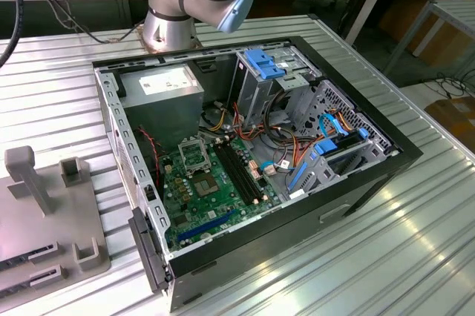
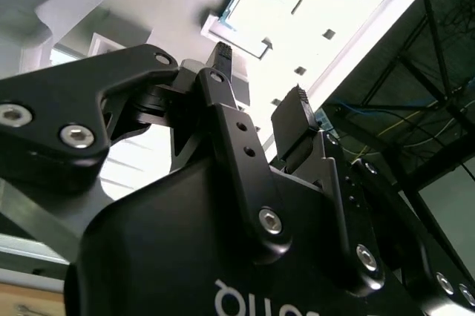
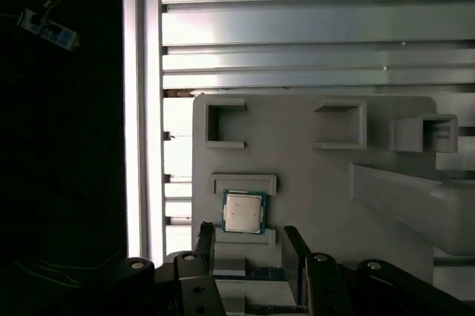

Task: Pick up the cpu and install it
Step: 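Pick up the cpu and move it towards the insertion slot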

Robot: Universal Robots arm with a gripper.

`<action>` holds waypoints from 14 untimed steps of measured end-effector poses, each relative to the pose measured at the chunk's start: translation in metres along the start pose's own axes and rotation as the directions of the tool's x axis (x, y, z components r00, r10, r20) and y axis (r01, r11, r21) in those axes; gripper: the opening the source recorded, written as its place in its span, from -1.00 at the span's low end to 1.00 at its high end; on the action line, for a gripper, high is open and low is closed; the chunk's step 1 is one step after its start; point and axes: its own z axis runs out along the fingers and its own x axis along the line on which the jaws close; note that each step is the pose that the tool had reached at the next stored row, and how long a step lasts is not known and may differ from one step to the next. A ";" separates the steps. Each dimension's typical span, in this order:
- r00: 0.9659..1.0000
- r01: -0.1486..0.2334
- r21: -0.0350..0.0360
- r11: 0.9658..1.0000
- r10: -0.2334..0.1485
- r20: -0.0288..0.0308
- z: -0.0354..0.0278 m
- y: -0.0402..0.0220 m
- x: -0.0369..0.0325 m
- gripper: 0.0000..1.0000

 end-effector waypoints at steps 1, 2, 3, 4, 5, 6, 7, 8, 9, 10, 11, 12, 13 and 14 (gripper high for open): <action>1.000 0.005 0.000 1.000 -0.005 0.000 0.0007 -0.0010 0.0000 -0.01; 1.000 0.012 0.001 1.000 -0.012 0.000 0.0017 -0.0020 -0.0001 -0.01; 1.000 0.018 0.001 1.000 -0.018 -0.001 0.0026 -0.0027 -0.0003 -0.01; 1.000 0.025 0.001 1.000 -0.025 -0.001 0.0034 -0.0032 -0.0002 -0.01; 1.000 0.030 0.002 1.000 -0.030 -0.001 0.0040 -0.0034 -0.0001 -0.01; 0.999 0.034 0.002 0.999 -0.034 -0.001 0.0049 -0.0036 0.0000 -0.01; 0.999 0.037 0.002 0.999 -0.037 -0.001 0.0055 -0.0036 -0.0001 -0.01; 0.999 0.039 0.002 0.999 -0.039 -0.001 0.0058 -0.0037 -0.0001 -0.01; 0.999 0.040 0.003 0.999 -0.040 -0.001 0.0058 -0.0038 -0.0001 -0.01; 0.999 0.040 0.003 0.999 -0.040 -0.001 0.0059 -0.0038 -0.0001 -0.01; 0.999 0.040 0.002 0.999 -0.040 -0.001 0.0061 -0.0037 -0.0001 -0.01; 0.999 0.040 0.002 0.999 -0.040 -0.001 0.0061 -0.0037 -0.0001 -0.01; 0.999 0.040 0.002 0.999 -0.040 -0.001 0.0061 -0.0037 -0.0001 -0.01; 0.999 0.040 0.002 0.999 -0.040 -0.001 0.0061 -0.0037 -0.0001 -0.01</action>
